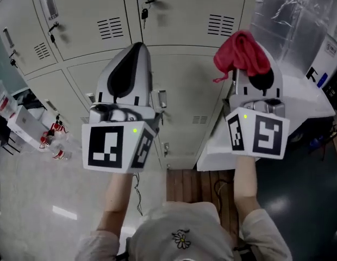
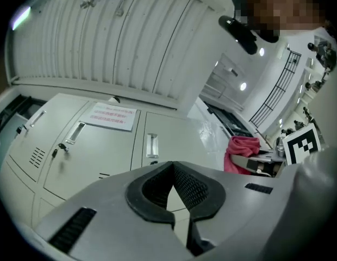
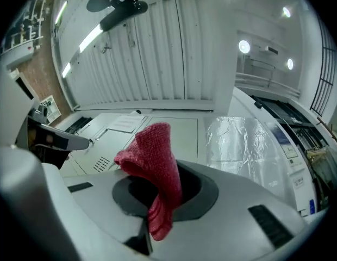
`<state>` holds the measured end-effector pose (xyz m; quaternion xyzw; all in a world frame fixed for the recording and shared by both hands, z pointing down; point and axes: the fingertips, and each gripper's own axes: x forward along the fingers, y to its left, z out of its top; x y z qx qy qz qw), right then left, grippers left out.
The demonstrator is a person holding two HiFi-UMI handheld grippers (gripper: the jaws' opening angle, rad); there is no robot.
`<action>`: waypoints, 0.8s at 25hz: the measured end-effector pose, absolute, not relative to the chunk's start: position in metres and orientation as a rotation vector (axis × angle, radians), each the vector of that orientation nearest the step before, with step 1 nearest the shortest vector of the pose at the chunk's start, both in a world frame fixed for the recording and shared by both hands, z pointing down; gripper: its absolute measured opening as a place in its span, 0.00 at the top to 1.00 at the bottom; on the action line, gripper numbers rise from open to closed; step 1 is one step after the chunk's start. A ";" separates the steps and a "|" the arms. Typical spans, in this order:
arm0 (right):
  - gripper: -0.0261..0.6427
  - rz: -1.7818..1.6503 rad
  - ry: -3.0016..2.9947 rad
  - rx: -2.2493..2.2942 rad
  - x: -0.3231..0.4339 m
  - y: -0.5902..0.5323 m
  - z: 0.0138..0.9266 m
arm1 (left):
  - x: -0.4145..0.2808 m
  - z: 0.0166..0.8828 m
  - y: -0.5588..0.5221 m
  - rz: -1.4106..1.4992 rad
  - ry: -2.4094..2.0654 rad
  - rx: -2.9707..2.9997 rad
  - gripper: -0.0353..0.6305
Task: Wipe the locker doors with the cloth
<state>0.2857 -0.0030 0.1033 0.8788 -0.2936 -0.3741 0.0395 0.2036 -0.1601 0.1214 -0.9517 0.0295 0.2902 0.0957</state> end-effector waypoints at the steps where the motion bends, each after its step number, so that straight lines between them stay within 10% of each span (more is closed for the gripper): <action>1: 0.92 -1.133 -0.917 2.709 0.283 -0.006 0.114 | 0.200 0.131 -0.161 0.852 0.115 -2.810 0.92; 20: 0.92 -0.657 -1.081 2.785 0.262 -0.051 0.293 | 0.191 0.288 -0.178 0.578 0.250 -3.013 0.92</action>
